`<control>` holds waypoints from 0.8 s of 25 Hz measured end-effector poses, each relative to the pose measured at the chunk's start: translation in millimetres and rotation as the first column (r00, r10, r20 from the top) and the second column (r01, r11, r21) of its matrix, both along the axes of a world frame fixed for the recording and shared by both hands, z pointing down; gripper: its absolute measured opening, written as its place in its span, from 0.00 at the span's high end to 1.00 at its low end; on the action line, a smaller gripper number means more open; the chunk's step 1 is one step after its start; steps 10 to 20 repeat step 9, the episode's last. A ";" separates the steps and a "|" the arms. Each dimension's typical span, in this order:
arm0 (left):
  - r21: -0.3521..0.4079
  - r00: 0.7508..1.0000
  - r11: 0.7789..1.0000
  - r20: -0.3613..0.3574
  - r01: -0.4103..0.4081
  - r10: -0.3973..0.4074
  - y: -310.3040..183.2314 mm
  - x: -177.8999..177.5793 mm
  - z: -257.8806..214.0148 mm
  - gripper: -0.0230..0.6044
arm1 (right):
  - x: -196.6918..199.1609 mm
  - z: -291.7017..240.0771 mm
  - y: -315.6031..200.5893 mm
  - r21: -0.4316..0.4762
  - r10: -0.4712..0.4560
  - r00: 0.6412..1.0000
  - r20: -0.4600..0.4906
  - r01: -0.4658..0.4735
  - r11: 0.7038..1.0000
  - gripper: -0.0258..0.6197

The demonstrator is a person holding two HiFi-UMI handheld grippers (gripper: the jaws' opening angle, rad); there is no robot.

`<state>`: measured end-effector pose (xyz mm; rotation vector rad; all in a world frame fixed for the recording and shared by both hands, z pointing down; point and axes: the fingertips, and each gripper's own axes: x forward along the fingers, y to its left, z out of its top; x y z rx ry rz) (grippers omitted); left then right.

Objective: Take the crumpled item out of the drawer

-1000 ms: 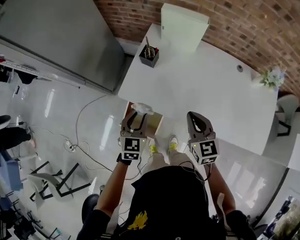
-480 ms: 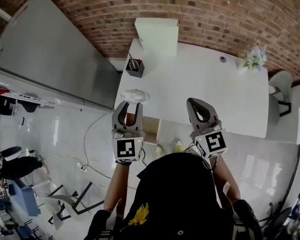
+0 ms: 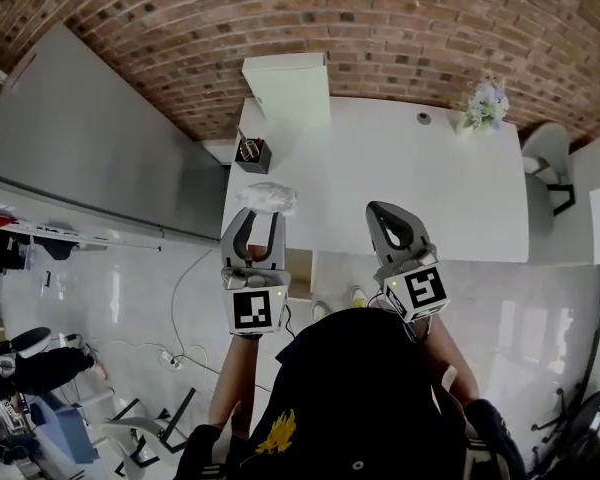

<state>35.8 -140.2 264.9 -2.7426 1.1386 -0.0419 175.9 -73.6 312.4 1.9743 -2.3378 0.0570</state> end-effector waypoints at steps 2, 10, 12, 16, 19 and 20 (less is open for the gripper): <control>0.004 1.000 1.000 -0.003 -0.014 0.014 4.4 4.6 -2.2 0.74 | 4.8 0.5 3.9 -0.001 0.016 1.000 0.003 -0.016 1.000 0.92; 0.005 0.999 0.999 0.006 -0.032 0.032 18.0 2.9 -5.4 0.74 | 7.1 1.2 17.2 -0.014 0.039 0.999 0.007 -0.038 0.999 0.92; 0.005 0.999 0.999 0.006 -0.032 0.032 18.0 2.9 -5.4 0.74 | 7.1 1.2 17.2 -0.014 0.039 0.999 0.007 -0.038 0.999 0.92; 0.005 0.999 0.999 0.006 -0.032 0.032 18.0 2.9 -5.4 0.74 | 7.1 1.2 17.2 -0.014 0.039 0.999 0.007 -0.038 0.999 0.92; 0.005 0.999 0.999 0.006 -0.032 0.032 18.0 2.9 -5.4 0.74 | 7.1 1.2 17.2 -0.014 0.039 0.999 0.007 -0.038 0.999 0.92; 0.005 0.999 0.999 0.006 -0.032 0.032 18.0 2.9 -5.4 0.74 | 7.1 1.2 17.2 -0.014 0.039 0.999 0.007 -0.038 0.999 0.92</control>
